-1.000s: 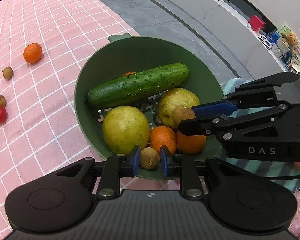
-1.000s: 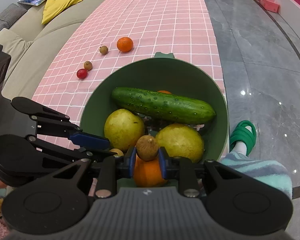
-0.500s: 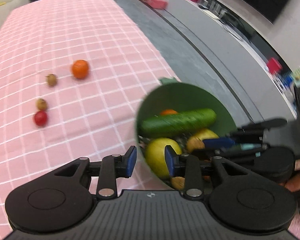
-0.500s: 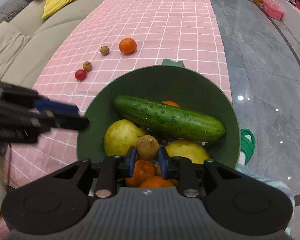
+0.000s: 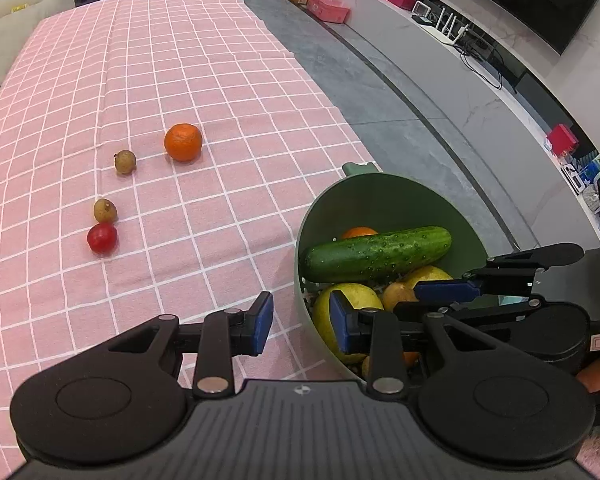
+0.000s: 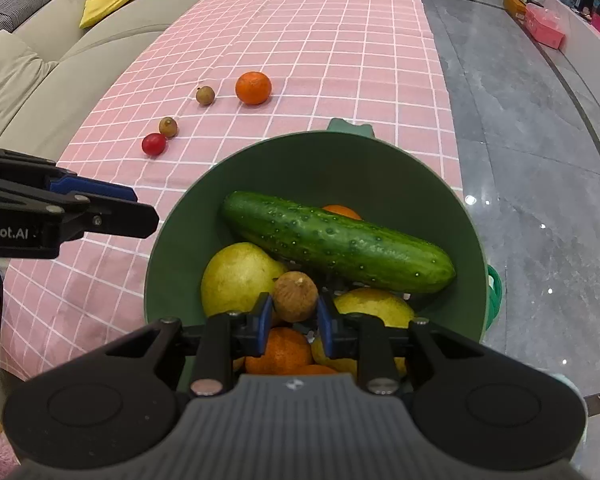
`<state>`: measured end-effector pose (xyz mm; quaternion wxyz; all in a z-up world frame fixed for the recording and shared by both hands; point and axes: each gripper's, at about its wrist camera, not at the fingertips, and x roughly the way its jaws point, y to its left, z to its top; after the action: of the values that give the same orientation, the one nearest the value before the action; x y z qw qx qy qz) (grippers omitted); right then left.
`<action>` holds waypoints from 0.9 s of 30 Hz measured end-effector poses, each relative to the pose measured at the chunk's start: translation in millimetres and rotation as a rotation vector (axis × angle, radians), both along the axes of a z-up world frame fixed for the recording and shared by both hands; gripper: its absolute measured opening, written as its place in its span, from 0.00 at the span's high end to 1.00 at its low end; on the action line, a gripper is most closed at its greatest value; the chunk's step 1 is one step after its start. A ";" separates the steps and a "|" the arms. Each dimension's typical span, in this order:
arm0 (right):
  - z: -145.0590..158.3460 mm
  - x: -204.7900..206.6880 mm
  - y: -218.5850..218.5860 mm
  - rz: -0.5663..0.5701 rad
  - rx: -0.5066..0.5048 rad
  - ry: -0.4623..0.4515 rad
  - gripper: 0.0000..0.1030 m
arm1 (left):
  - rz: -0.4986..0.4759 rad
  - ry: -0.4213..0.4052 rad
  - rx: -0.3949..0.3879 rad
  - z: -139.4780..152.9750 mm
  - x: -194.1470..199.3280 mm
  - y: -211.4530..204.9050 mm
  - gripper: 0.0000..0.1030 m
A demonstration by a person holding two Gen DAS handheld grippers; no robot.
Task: Organize fruits
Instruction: 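Carry both longans into the colander and open both tools, then move both tools back toward the tomato and last orange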
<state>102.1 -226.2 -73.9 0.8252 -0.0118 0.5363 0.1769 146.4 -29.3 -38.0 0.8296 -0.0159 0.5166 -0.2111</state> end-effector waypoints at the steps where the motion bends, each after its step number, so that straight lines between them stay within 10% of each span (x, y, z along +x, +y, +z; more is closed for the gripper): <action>1: 0.9 -0.3 0.0 -0.001 -0.002 -0.003 0.78 | 0.001 0.000 0.000 0.4 -0.4 0.5 0.63; 13: 11.6 -13.5 4.9 0.036 -0.032 -0.025 0.71 | 0.025 -0.017 0.011 8.9 -6.0 11.2 0.63; 16: 9.7 -14.2 8.3 0.056 -0.039 -0.021 0.96 | 0.028 -0.026 0.016 11.8 -9.4 13.5 0.63; 27: 2.5 2.1 12.9 0.069 -0.084 -0.009 0.95 | 0.051 -0.046 0.027 18.4 -16.7 21.9 0.62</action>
<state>104.2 -213.3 -71.4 0.8199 -0.0658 0.5386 0.1826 129.7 -7.5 -19.6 0.8465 -0.0131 0.4997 -0.1832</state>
